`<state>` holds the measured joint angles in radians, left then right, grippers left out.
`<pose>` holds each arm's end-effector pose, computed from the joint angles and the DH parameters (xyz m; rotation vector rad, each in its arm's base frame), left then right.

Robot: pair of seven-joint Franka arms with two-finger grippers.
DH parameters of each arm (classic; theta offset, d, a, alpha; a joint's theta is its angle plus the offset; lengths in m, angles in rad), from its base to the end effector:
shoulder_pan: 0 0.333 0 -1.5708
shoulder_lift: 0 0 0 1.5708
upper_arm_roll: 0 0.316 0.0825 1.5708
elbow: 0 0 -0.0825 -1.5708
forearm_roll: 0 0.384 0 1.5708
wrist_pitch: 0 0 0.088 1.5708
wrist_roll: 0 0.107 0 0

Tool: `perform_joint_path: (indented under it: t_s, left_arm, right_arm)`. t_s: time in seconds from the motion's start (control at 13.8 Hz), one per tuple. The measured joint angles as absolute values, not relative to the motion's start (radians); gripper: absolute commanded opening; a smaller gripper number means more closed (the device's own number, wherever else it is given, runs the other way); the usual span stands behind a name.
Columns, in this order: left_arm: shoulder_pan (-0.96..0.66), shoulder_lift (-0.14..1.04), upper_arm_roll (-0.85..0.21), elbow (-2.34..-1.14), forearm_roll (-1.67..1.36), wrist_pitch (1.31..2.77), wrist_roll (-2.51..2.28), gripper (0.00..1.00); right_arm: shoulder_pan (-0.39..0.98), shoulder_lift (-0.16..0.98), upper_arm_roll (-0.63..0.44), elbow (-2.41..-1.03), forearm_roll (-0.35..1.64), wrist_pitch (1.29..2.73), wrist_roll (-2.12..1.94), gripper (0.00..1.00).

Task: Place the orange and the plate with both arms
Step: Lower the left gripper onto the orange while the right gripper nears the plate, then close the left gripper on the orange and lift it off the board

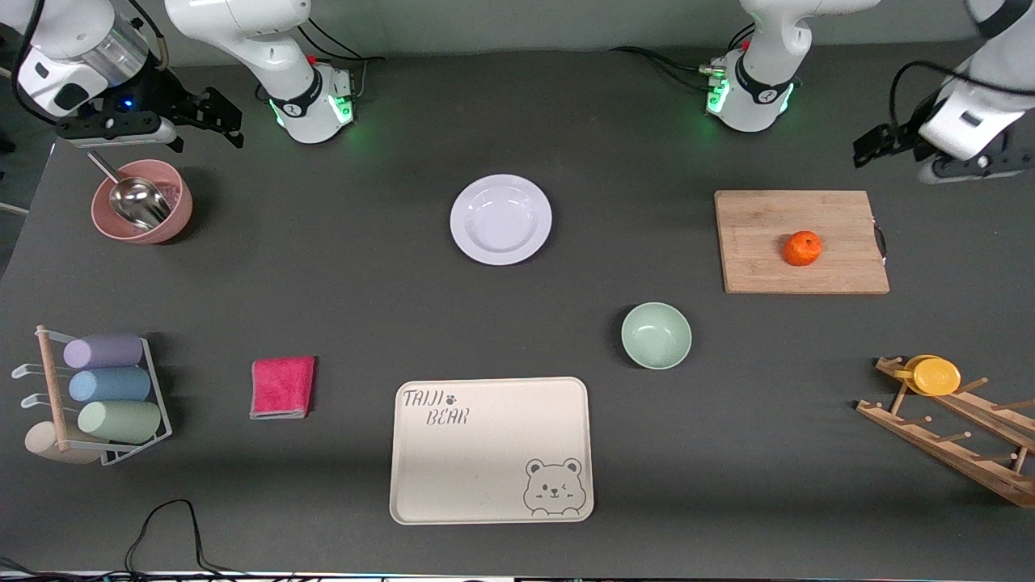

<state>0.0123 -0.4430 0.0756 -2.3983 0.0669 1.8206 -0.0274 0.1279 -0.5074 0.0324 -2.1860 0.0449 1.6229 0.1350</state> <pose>0.3970 0.0420 0.4679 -3.1039 -0.1318 0.2119 0.3851 0.0692 0.5782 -3.1195 -0.0268 0.0928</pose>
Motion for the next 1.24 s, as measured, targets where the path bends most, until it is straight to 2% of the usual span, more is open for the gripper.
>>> perform_joint_path:
  t_s: [0.15, 0.29, 0.51, 0.8, 1.02, 1.24]
  left_arm:
    - [0.021, -0.424, 0.077, -2.522, 0.067, 1.993, -0.027, 1.00]
    - [0.035, -0.378, 0.078, -2.585, 0.067, 2.099, -0.027, 1.00]
    - [0.054, -0.253, 0.079, -2.603, 0.067, 2.252, -0.027, 1.00]
    - [0.064, -0.072, 0.079, -2.608, 0.065, 2.422, -0.030, 1.00]
    - [0.063, -0.006, 0.077, -2.614, 0.064, 2.491, -0.060, 1.00]
    - [0.061, 0.020, 0.072, -2.657, 0.064, 2.576, -0.086, 1.00]
  right_arm:
    - [0.128, -0.504, 0.028, -2.194, 0.110, 1.602, 0.127, 1.00]
    - [0.128, -0.502, 0.017, -2.216, 0.171, 1.601, 0.085, 1.00]
    - [0.128, -0.490, -0.043, -2.291, 0.297, 1.647, -0.045, 1.00]
    - [0.128, -0.447, -0.090, -2.481, 0.489, 1.816, -0.249, 1.00]
    - [0.128, -0.392, -0.096, -2.588, 0.662, 1.908, -0.405, 1.00]
    - [0.128, -0.309, -0.097, -2.643, 0.841, 1.939, -0.580, 1.00]
